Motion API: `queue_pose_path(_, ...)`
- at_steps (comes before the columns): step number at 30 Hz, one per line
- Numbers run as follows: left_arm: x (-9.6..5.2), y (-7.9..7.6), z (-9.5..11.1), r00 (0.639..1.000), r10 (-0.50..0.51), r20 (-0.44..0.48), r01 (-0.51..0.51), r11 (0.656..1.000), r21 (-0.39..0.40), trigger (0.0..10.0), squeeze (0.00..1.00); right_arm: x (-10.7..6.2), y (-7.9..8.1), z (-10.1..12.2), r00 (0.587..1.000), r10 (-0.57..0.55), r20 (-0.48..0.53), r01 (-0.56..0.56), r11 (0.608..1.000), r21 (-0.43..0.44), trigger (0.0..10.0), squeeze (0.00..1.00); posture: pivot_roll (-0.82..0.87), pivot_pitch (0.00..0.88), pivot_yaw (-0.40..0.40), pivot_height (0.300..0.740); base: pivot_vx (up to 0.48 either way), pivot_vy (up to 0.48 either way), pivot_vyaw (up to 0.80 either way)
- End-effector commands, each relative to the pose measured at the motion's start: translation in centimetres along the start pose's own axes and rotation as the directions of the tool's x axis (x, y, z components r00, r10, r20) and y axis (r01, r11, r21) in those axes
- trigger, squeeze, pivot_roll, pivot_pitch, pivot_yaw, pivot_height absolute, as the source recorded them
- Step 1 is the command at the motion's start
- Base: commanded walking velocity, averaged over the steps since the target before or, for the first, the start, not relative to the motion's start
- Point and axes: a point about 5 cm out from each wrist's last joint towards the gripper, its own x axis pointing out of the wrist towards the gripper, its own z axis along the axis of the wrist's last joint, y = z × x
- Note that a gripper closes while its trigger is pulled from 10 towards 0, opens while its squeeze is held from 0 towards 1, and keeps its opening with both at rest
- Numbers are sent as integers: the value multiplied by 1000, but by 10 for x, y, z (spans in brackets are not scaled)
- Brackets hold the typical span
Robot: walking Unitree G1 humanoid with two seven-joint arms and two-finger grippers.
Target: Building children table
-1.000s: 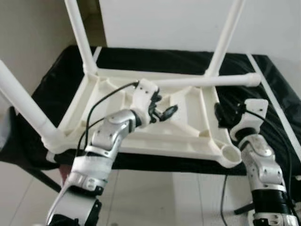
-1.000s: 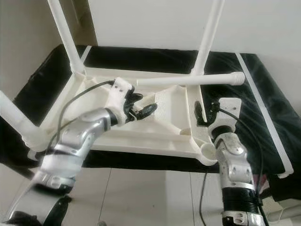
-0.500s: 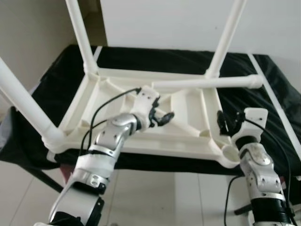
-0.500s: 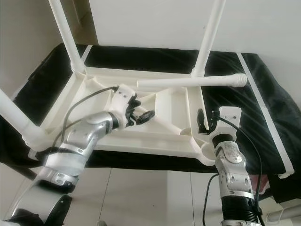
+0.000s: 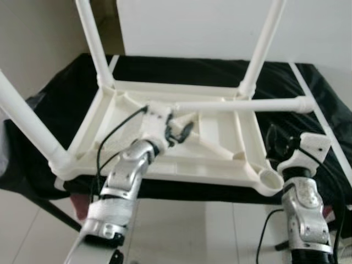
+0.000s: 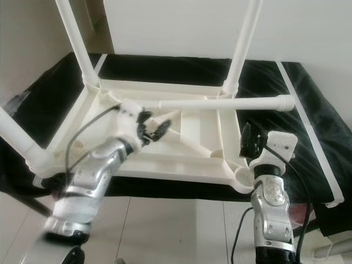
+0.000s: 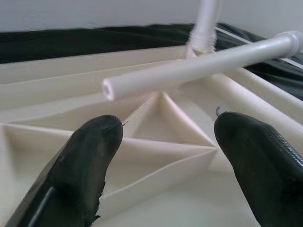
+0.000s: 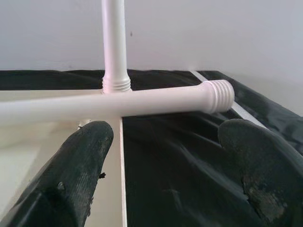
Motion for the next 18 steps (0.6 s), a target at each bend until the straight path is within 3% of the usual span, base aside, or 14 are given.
queue_pose_path(1,-2,0,5,999,2,38,-3,1000,21,10000,0,-2,1,2,1000,-1,20,1,1000,-8,10000,0,-38,42,9,740,0,0,0)
queue_pose_path(12,-7,5,3,999,7,46,-7,1000,-16,10000,0,-3,1,2,1000,11,26,-10,999,-31,10000,0,-30,25,0,740,0,0,0)
queue_pose_path(18,-10,4,4,999,17,50,-15,999,-28,10000,0,-2,-5,2,1000,-4,30,5,999,-40,10000,0,-24,17,-4,740,274,0,0)
